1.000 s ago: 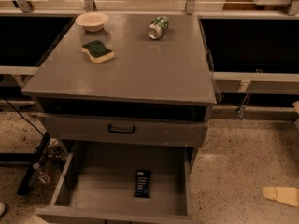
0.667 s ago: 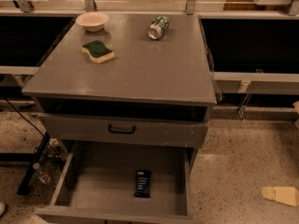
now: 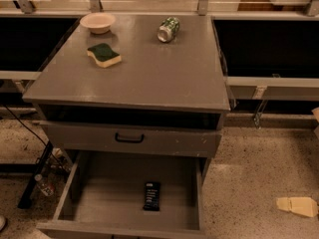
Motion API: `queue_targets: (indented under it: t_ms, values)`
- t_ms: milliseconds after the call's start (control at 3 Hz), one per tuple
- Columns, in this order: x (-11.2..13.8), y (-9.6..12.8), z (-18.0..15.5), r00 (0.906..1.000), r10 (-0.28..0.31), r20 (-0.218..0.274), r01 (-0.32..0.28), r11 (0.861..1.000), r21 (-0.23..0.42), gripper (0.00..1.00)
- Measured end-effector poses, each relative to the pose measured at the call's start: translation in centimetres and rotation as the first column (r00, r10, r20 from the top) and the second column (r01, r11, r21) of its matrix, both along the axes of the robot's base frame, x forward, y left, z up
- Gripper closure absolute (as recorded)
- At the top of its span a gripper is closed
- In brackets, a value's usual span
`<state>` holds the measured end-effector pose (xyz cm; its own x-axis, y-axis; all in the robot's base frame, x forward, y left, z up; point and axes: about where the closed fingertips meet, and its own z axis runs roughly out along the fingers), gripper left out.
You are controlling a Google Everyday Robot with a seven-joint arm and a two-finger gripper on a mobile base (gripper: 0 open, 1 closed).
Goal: Pick rxbar blueberry from middle drawer and place on counter
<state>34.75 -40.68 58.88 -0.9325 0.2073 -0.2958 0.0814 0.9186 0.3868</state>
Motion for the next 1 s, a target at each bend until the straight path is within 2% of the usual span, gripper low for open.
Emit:
queue_targets:
  t_ms: [333,667,1000]
  values:
    - [1.3,2.8,-1.6,0.9938,0.105,-0.036,-0.101,0.989,0.111,0.00]
    - [2.0,5.5,-2.4,0.9795,0.195,-0.049,-0.185,0.968,0.169,0.00]
    - [2.0,7.9,-2.4,0.9596,0.278,-0.042,-0.265,0.944,0.197,0.00]
